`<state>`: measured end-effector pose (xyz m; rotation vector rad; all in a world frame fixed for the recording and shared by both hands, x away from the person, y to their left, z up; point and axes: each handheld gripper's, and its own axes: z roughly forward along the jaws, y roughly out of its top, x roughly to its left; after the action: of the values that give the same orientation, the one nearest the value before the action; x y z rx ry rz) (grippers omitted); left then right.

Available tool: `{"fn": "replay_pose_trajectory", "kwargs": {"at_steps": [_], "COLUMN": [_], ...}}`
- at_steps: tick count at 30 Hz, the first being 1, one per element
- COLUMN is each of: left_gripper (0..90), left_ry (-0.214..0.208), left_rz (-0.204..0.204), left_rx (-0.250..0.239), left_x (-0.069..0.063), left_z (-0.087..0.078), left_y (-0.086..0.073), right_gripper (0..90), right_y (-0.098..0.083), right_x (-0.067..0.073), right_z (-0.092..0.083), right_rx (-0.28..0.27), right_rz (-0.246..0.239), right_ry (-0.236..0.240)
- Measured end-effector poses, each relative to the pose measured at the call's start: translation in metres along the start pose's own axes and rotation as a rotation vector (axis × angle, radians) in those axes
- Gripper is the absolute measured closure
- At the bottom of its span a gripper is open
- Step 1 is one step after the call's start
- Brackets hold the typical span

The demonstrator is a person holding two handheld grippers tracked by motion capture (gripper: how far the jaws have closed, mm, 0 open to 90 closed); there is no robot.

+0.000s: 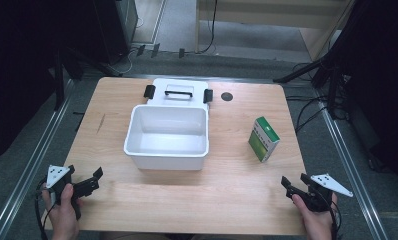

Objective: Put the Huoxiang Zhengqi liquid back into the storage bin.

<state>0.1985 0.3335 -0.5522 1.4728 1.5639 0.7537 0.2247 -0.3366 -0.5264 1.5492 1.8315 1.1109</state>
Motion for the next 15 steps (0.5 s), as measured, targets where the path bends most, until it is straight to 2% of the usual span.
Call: {"fn": "replay_pose_trajectory", "kwargs": {"at_steps": [2, 4, 7, 15], "left_gripper": [0.3, 0.3, 0.3, 0.3], "left_ry": [-0.001, 0.001, 0.001, -0.001], "left_rz": [0.000, 0.004, 0.008, 0.006], "left_rx": [0.000, 0.001, 0.003, 0.004], "left_x": [0.000, 0.000, -0.001, -0.001], "left_z": [0.000, 0.000, 0.000, 0.000], "left_y": [0.000, 0.000, 0.000, 0.000], "right_gripper": [24.8, 24.8, 24.8, 24.7], "right_y": [0.006, 0.013, 0.024, 0.049], "right_x": [0.004, 0.007, 0.012, 0.022], "right_z": [-0.003, -0.005, -0.004, 0.006], "right_rx": [0.018, 0.038, 0.076, 0.231], "right_rz": [-0.041, -0.050, -0.089, -0.191], "right_ry": [0.002, 0.012, 0.011, 0.006]}}
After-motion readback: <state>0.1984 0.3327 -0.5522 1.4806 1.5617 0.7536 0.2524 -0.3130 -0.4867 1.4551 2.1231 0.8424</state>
